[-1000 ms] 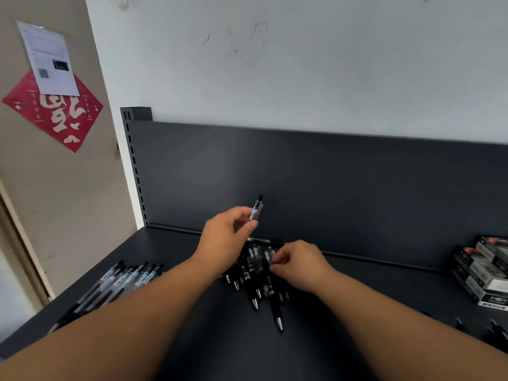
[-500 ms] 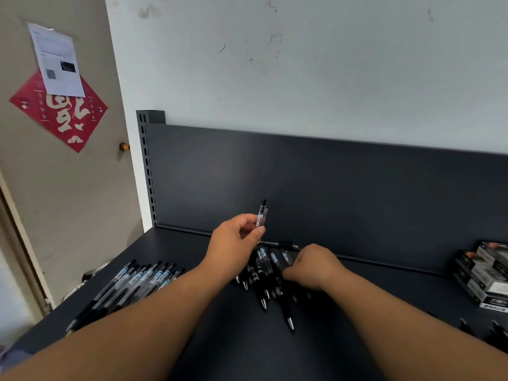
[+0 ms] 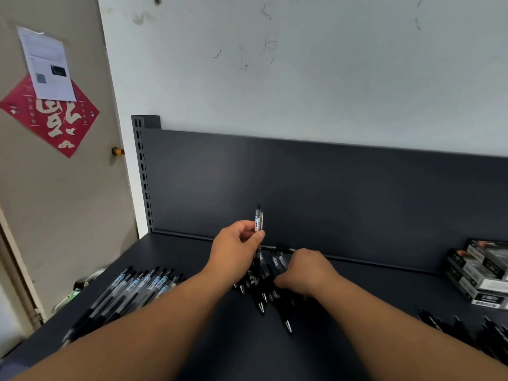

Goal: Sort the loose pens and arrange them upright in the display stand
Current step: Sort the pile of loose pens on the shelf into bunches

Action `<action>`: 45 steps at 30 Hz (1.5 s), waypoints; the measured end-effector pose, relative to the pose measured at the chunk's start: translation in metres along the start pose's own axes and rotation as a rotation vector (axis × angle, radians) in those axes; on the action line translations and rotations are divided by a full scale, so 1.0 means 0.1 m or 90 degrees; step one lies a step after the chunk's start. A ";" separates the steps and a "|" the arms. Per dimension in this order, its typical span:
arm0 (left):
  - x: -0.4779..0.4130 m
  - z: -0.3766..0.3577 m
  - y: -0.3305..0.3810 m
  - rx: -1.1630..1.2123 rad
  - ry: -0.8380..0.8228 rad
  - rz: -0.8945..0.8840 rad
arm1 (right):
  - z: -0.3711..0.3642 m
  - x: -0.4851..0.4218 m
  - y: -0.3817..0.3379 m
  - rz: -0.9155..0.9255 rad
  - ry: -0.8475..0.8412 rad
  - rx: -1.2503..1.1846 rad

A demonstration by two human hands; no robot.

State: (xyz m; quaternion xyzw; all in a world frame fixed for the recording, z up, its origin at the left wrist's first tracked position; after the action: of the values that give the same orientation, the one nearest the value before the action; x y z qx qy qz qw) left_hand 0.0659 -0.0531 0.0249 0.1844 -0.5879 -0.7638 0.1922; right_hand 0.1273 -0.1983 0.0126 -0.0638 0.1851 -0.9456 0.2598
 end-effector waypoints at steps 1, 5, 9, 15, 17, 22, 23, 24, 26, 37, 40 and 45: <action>0.00 -0.01 -0.01 0.001 -0.003 0.005 | 0.01 0.00 0.00 0.002 -0.001 -0.005; -0.01 -0.04 -0.03 0.011 -0.014 0.022 | 0.03 0.03 0.04 -0.006 -0.007 -0.034; 0.00 -0.07 -0.05 0.009 -0.020 0.023 | 0.05 0.06 0.08 -0.033 -0.014 -0.067; 0.01 -0.09 -0.05 0.008 -0.029 0.020 | 0.03 0.09 0.12 -0.065 -0.014 -0.086; 0.00 -0.11 -0.06 0.013 -0.032 0.024 | 0.04 0.11 0.14 -0.065 0.007 -0.104; 0.00 -0.12 -0.08 0.017 -0.034 0.027 | 0.04 0.16 0.14 -0.008 0.051 -0.104; 0.00 -0.13 -0.09 0.016 -0.033 0.026 | 0.02 0.18 0.13 0.005 0.051 -0.110; 0.00 -0.13 -0.09 0.015 -0.031 0.025 | 0.01 0.19 0.12 0.016 0.051 -0.115; 0.01 -0.13 -0.10 0.020 -0.026 0.027 | -0.01 0.22 0.12 0.026 0.057 -0.124; 0.09 -0.08 -0.06 0.077 -0.024 0.033 | -0.02 0.30 0.24 -0.029 0.166 -0.305; 0.11 0.00 0.00 0.124 -0.028 0.047 | 0.10 0.32 0.12 -0.001 0.218 -0.402; 0.24 0.46 0.12 0.076 -0.019 0.055 | 0.06 0.40 -0.42 0.075 0.132 -0.526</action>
State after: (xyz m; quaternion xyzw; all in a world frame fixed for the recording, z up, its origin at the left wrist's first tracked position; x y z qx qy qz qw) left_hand 0.0233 -0.0301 0.0462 0.1586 -0.6425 -0.7213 0.2047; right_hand 0.0748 -0.1878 0.0350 -0.0563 0.5768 -0.7770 0.2457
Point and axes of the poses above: each hand's wrist, its own x-axis away from the middle knuckle, its own z-axis out of the back of the hand, y = z × x, the point moved 3 cm from there along -x, towards the middle knuckle, and after that the axes turned 12 degrees about z, right-handed, at the moved point
